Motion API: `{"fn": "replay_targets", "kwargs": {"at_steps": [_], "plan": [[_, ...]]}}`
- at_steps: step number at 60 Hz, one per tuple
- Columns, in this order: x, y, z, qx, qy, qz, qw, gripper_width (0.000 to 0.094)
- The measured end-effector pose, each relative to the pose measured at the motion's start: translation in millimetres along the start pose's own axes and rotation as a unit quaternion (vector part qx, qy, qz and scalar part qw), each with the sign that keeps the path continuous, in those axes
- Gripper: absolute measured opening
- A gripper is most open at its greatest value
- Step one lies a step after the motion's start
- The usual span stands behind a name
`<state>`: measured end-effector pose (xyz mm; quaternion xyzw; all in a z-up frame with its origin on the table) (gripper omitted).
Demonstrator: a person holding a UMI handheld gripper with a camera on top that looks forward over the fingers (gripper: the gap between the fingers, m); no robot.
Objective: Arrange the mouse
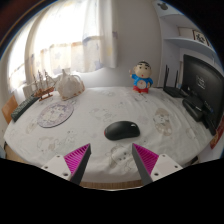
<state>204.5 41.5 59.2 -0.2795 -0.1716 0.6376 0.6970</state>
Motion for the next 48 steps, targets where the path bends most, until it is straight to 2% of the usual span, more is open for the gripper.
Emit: {"fn": "replay_targets", "kwargs": {"at_steps": [31, 48], "plan": [[7.6, 111.4, 23.9, -0.008, 0.027, -0.04, 0.999, 0.0858], [-6.5, 163.6, 56.6, -0.008, 0.002, -0.021, 1.0, 0.086]]}}
Point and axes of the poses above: the point between the fingertips, and its own axes, seen from behind it with the camera up: x to the right, z up, y forward, the way the camera looks, the point moved 3 cm from there along -y, backward, against the way the camera looks, and after that the axes turned 9 degrees about y, right-handed, at the moved point
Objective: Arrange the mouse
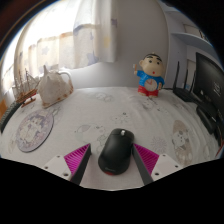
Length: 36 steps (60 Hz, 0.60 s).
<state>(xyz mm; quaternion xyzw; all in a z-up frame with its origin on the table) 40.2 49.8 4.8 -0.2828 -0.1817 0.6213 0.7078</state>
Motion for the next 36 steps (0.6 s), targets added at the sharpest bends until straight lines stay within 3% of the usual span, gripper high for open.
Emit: {"fn": "replay_targets", "kwargs": {"at_steps": [12, 16, 19, 29, 36], "plan": [[-14.2, 23.3, 14.6, -0.005, -0.003, 0.022, 1.0, 0.0818], [-11.9, 26.7, 17.2, -0.003, -0.003, 0.016, 1.0, 0.0708], [-11.1, 28.1, 18.8, -0.001, -0.007, 0.014, 1.0, 0.0501], [-14.9, 20.1, 32.9, 0.005, -0.027, 0.001, 1.0, 0.0436], [-48.1, -7.8, 70.1, 0.022, -0.026, 0.019, 0.999, 0.043]]}}
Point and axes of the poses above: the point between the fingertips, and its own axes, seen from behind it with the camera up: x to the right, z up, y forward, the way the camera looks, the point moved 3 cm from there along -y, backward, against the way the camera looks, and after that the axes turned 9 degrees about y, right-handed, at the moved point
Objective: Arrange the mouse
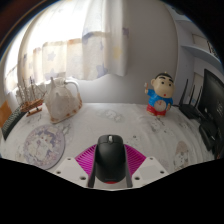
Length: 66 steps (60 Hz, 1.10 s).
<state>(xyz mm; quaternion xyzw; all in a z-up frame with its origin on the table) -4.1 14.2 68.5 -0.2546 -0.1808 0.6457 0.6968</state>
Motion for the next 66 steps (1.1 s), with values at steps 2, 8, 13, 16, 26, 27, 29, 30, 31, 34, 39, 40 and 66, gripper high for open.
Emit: {"fn": "replay_targets", "kwargs": {"at_steps": [2, 8, 13, 16, 26, 27, 29, 30, 31, 34, 39, 40, 66], "plan": [[-16.3, -7.7, 14.1, 0.009, 0.005, 0.011, 1.0, 0.0429], [-78.2, -22.0, 40.7, 0.015, 0.023, 0.05, 0.998, 0.0427], [-139.4, -21.9, 42.3, 0.012, 0.032, 0.092, 0.995, 0.0427], [-171.9, -13.5, 32.0, 0.007, 0.023, 0.1, 0.995, 0.0427], [-243.4, 27.6, -36.3, -0.047, 0.006, 0.108, 0.993, 0.0428], [-246.3, 30.6, -42.0, -0.05, 0.003, 0.106, 0.993, 0.0428], [-250.3, 35.6, -52.7, -0.055, -0.006, 0.101, 0.993, 0.0441], [-251.5, 37.0, -57.8, -0.06, -0.007, 0.099, 0.993, 0.045], [-252.2, 38.6, -62.1, -0.064, -0.008, 0.096, 0.993, 0.0464], [-253.0, 39.8, -66.2, -0.068, -0.012, 0.088, 0.994, 0.0518], [-247.5, 28.1, -56.8, -0.073, -0.02, 0.072, 0.995, 0.0822], [-245.7, 22.5, -52.5, -0.073, -0.019, 0.068, 0.995, 0.0867], [-154.1, -221.8, 16.9, -0.101, 0.018, -0.008, 0.995, 0.0856]]}}
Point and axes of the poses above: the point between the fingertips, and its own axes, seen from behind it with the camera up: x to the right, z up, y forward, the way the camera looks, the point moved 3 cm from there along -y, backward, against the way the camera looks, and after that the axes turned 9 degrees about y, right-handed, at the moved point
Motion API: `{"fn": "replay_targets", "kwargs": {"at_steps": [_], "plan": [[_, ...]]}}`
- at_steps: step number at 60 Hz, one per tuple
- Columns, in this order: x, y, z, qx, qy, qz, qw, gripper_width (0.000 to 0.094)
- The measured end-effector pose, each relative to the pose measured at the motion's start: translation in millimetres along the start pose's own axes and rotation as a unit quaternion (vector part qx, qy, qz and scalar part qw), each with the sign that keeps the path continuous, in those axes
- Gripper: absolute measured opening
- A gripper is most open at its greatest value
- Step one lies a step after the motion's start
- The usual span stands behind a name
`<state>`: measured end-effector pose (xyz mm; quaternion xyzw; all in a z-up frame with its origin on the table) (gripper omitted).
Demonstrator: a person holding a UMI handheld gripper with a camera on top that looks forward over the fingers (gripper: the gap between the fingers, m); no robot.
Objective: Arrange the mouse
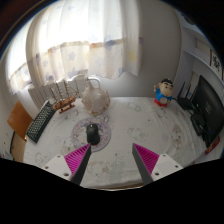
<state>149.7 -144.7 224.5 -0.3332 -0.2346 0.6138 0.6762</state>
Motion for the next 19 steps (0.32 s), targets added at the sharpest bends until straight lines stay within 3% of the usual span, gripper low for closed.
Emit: {"fn": "replay_targets", "kwargs": {"at_steps": [19], "plan": [[32.9, -19.9, -12.9, -0.001, -0.01, -0.024, 1.0, 0.0855]]}}
Point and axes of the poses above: the point between the fingertips, and its own axes, seen from behind it with the camera up: x to the right, z up, y forward, the way the camera looks, the point moved 3 cm from there along -y, backward, against the way the camera looks, and after that the axes turned 9 degrees about y, right-handed, at the moved point
